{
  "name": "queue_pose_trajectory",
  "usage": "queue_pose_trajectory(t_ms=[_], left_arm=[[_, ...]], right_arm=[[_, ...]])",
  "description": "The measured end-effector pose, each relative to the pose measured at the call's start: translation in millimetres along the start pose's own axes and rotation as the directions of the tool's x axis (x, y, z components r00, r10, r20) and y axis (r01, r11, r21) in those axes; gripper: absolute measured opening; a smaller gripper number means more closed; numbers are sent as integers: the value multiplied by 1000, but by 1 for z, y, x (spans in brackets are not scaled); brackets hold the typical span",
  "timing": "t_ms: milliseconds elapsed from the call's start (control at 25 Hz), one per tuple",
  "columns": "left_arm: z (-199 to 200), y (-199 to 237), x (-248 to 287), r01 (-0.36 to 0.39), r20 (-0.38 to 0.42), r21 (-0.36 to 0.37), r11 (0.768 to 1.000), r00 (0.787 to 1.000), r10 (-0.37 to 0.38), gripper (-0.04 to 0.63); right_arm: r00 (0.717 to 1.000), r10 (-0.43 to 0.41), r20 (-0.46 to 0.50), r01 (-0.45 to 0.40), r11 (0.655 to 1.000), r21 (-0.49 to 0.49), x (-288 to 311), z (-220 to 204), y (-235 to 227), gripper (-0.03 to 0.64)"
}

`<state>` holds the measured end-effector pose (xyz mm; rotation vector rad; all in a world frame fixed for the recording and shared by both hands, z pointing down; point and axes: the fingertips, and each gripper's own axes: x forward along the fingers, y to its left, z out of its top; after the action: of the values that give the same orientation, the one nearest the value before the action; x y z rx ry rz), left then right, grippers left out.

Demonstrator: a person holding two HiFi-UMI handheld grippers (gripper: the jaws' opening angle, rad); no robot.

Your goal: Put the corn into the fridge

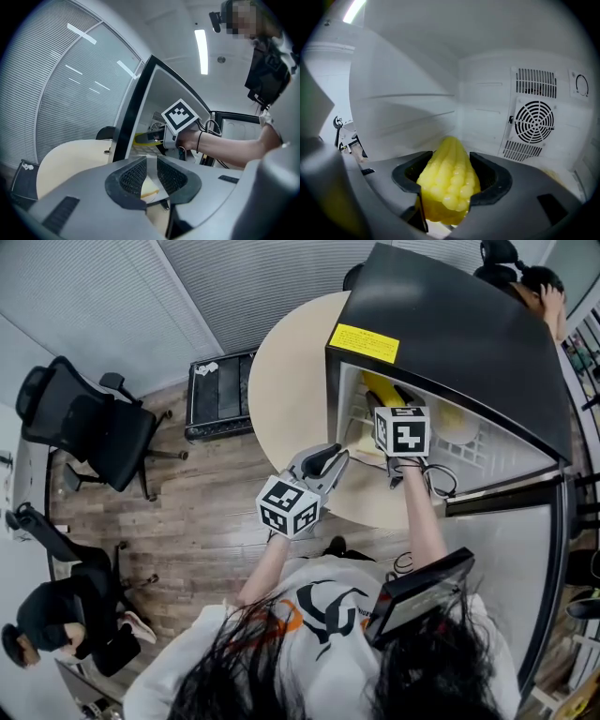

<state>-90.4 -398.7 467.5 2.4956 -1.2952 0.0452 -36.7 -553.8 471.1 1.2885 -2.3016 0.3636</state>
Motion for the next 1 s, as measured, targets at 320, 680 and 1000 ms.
queue_pose_trajectory(t_ms=[320, 680, 1000], left_arm=[[-3, 1, -10, -10, 1, -2, 1000, 1000, 10, 75], [-2, 6, -28, -26, 11, -5, 1000, 1000, 26, 75], [-2, -7, -38, 7, 12, 5, 1000, 1000, -7, 75]], right_arm=[[997, -37, -62, 28, 990, -140, 4, -11, 8, 255], [998, -64, 8, 64, 991, -115, -12, -3, 7, 276], [985, -34, 166, 25, 998, 60, -64, 12, 14, 276]])
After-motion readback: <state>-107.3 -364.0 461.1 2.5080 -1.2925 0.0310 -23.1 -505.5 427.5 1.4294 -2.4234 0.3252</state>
